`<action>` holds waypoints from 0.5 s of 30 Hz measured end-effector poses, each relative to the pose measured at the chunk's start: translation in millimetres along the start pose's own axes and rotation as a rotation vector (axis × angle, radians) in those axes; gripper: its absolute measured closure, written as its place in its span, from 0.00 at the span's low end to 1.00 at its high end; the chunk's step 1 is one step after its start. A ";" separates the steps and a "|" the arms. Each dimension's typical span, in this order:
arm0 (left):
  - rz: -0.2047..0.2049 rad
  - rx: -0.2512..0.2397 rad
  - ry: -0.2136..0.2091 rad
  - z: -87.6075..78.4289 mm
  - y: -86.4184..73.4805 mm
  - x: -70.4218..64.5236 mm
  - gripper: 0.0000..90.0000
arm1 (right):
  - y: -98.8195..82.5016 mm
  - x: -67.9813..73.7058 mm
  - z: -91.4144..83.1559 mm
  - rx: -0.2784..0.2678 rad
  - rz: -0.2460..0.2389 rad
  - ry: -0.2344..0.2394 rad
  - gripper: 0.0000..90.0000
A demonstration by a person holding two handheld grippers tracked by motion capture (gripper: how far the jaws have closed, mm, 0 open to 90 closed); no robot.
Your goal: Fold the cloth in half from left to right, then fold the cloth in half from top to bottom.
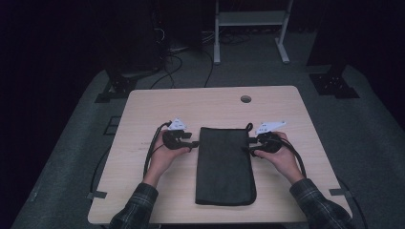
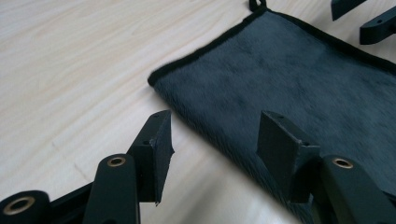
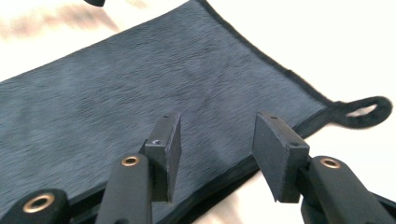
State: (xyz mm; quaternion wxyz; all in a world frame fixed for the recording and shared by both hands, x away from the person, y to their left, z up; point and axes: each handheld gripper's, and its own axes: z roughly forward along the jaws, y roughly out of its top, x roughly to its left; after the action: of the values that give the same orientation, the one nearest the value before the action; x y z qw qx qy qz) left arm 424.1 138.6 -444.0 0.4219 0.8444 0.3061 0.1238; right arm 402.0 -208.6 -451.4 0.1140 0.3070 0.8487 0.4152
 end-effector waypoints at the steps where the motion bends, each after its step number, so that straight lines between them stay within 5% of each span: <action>1: 0.004 0.000 0.004 2.1 2.6 1.1 0.50 | 1.6 -2.3 1.5 -0.008 0.003 -0.005 0.56; 15: -0.040 0.030 0.032 41.0 18.7 25.5 0.50 | 19.9 -40.0 32.8 -0.008 0.058 -0.063 0.45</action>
State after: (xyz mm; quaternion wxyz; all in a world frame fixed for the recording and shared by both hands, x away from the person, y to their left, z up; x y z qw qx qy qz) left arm 470.8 119.8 -455.7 0.4065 0.8423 0.3314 0.1241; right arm 456.7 -203.1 -459.1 0.1296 0.3441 0.8337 0.4119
